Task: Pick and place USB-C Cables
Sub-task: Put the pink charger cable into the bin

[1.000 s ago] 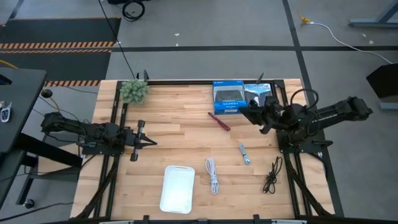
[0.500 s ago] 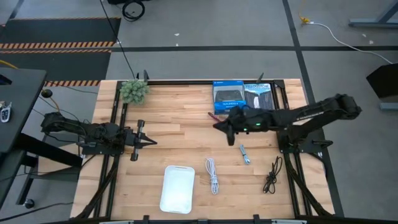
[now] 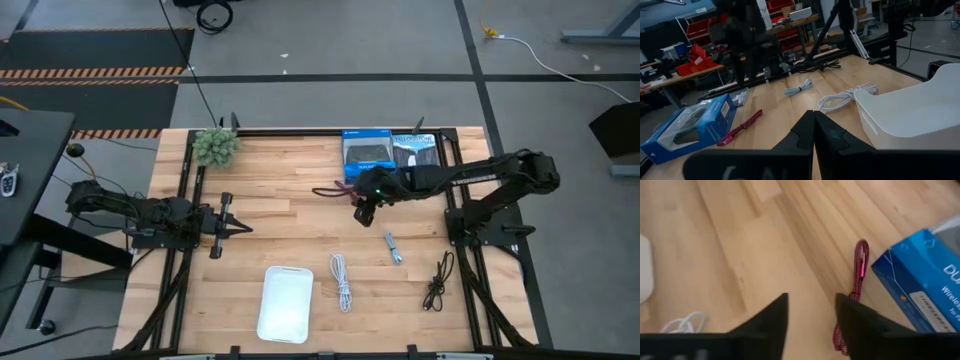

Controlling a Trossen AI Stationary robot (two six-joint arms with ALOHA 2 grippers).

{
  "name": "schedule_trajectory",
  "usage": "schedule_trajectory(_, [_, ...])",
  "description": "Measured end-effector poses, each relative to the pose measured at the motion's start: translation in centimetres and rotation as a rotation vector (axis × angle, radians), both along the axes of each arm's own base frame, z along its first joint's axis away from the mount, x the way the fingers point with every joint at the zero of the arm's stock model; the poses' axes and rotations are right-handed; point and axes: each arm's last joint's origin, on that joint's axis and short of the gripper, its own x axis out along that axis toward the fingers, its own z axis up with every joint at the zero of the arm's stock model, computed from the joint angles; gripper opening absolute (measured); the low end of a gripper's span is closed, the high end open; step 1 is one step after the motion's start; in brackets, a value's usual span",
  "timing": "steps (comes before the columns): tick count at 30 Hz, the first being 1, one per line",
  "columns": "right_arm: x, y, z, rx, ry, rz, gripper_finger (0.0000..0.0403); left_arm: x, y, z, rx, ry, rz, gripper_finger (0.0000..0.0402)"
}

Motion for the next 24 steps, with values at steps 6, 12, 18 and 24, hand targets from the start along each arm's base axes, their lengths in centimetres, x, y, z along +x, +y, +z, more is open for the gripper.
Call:
schedule_trajectory(6, [1.2,-2.0,-2.5,0.023,0.065,-0.009,0.0266,0.0,0.0,0.0,0.000,0.000,0.000,0.0011])
schedule_trajectory(12, [1.9,-2.5,-4.6,-0.016,0.149,0.020,0.0254,0.0,0.0,0.0,0.000,0.000,0.000,0.0011])
schedule_trajectory(18, [2.2,-2.8,-5.9,-0.051,0.202,-0.005,0.0211,0.0,0.0,0.0,0.000,0.000,0.000,0.0011])
schedule_trajectory(24, [2.4,-2.8,-7.5,-0.058,0.266,-0.005,0.0184,0.0,0.0,0.0,0.000,0.000,0.000,0.0011])
